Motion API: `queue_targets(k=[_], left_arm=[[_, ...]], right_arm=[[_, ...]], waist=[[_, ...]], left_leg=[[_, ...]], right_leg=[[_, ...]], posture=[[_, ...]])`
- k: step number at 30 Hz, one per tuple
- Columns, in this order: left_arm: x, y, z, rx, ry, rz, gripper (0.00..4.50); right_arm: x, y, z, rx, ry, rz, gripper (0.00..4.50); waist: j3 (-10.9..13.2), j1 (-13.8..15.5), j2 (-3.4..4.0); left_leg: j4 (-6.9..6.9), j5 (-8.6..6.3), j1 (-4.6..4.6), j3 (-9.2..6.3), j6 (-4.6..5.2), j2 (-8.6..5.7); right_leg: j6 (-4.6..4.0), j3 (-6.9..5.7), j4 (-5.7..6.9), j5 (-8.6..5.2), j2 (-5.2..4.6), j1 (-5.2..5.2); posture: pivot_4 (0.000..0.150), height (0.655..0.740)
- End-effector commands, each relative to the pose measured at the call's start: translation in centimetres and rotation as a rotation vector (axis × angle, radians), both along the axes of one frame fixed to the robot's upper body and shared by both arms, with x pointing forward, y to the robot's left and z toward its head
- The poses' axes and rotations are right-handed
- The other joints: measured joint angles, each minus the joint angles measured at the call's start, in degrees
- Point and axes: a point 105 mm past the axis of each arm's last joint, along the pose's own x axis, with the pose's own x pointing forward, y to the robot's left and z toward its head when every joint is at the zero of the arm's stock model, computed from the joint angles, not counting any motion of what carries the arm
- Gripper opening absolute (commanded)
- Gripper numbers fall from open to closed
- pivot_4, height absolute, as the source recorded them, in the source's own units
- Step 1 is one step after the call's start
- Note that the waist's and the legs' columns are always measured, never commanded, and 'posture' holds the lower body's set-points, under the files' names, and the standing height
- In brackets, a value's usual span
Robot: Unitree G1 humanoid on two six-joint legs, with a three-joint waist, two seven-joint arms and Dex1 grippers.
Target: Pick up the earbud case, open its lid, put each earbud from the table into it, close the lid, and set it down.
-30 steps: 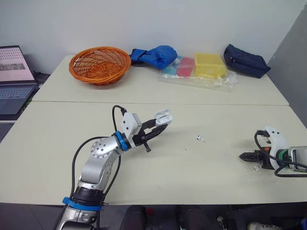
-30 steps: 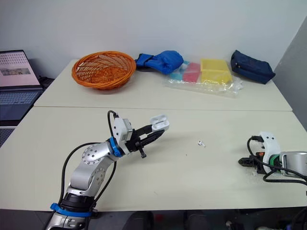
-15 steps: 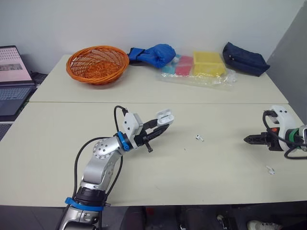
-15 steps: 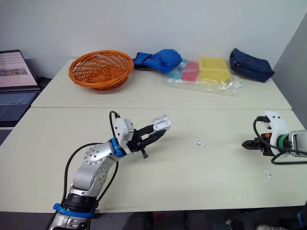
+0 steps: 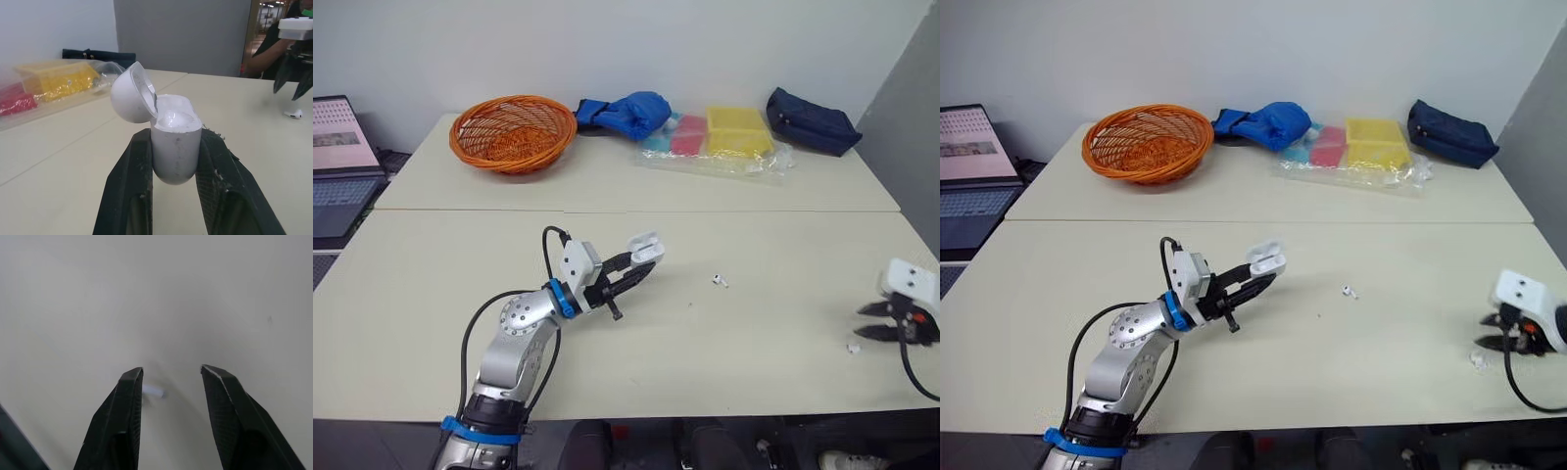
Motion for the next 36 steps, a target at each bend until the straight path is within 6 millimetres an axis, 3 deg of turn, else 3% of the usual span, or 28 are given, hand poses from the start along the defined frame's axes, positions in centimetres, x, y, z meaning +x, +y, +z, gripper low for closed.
queue_targets(k=[1, 8, 12, 15, 26, 36], left_arm=[[-0.4, -0.2, 1.6, -0.019, -0.058, -0.011, 0.8], [-0.2, -0.3, 1.9, -0.016, -0.064, -0.014, 0.8], [-0.3, -0.3, 1.9, -0.011, -0.064, -0.015, 0.8], [-0.3, -0.3, 2.0, -0.01, -0.064, -0.018, 0.8], [-0.3, -0.5, 2.2, -0.011, -0.065, -0.022, 0.8], [-0.5, -0.2, 2.5, -0.011, -0.071, -0.004, 0.8]], right_arm=[[0.0, -0.6, 1.2, -0.076, -0.048, 0.099, 1.91], [-0.8, -1.2, 0.1, -0.163, -0.056, 0.266, 1.91], [-1.4, -0.7, -0.3, -0.261, -0.157, 0.574, 1.91], [-1.5, -0.7, -0.3, -0.283, -0.177, 0.676, 1.91], [-0.3, 1.6, -0.2, -0.247, -0.171, 0.792, 1.91], [0.7, 1.6, -1.6, -0.304, -0.066, 0.844, 1.91]], waist=[[0.0, -0.11, 0.0], [0.0, -0.13, 0.0], [0.0, -0.13, 0.0], [0.0, -0.2, 0.0], [-0.01, -0.13, 0.01], [-0.02, -0.1, 0.02]], left_leg=[[0.0, 0.0, 0.02, 0.02, 0.0, 0.0], [0.03, 0.0, 0.19, 0.09, 0.0, -0.02], [0.01, 0.0, 0.19, 0.18, 0.0, -0.03], [0.0, 0.0, 0.22, 0.36, 0.0, -0.02], [0.04, 0.01, 0.32, 0.46, 0.0, 0.0], [0.04, 0.01, 0.45, 0.51, 0.0, 0.01]], right_leg=[[0.0, 0.03, 0.03, 0.0, 0.01, 0.0], [-0.29, 0.1, 0.07, -0.14, 0.02, 0.06], [-0.02, 0.14, 0.06, 0.0, 0.02, 0.06], [-0.01, 0.16, 0.06, 0.01, 0.03, 0.06], [-0.04, 0.2, 0.11, 0.03, 0.01, 0.16], [-0.09, 0.21, 0.13, 0.02, 0.0, 0.26]], posture=[[0.15, 0.74], [0.15, 0.74], [0.15, 0.74], [0.15, 0.74], [0.15, 0.74], [0.15, 0.74]])
